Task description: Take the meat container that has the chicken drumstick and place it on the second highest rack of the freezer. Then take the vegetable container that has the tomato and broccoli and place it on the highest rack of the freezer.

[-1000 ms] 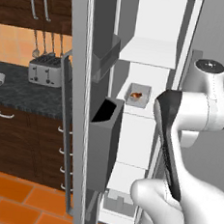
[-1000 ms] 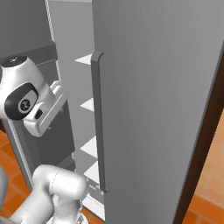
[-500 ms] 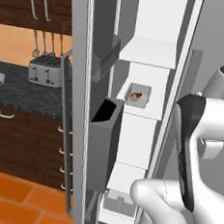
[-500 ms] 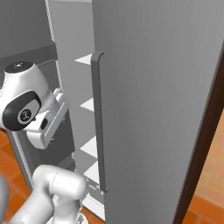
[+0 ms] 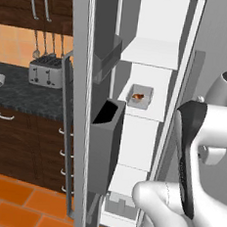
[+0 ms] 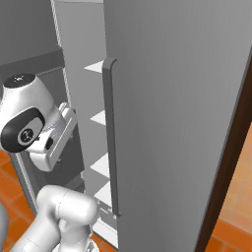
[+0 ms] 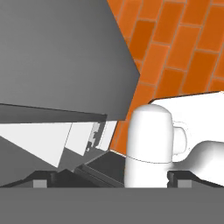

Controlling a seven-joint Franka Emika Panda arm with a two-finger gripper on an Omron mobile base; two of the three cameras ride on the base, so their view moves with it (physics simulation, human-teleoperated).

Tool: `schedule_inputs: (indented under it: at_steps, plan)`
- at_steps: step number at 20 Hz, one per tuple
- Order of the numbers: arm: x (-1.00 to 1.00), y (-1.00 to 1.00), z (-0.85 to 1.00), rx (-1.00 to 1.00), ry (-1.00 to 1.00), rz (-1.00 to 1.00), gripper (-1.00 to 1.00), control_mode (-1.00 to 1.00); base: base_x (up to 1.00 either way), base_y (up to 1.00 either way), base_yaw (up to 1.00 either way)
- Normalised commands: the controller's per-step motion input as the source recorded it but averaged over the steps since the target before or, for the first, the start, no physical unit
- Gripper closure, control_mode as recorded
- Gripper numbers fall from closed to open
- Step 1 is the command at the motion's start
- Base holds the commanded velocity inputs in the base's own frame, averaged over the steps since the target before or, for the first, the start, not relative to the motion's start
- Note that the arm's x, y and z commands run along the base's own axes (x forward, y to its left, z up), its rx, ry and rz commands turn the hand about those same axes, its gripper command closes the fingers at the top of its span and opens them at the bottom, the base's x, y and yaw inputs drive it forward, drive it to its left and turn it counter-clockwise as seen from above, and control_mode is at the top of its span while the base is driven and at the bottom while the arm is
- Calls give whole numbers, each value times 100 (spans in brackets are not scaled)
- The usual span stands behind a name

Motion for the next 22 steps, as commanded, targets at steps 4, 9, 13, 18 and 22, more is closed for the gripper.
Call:
schedule_inputs:
  at_steps: [4,9,13,18,22]
  plan:
    - [0,0,0,0,0,0,-100,100,-18,-7,2]
    - [0,0,0,0,0,0,-100,100,-85,-63,31]
    - [0,0,0,0,0,0,-100,100,-54,-16,69]
    - [0,0,0,0,0,0,-100,100,-58,1,88]
    - [0,0,0,0,0,0,-100,100,-53,22,91]
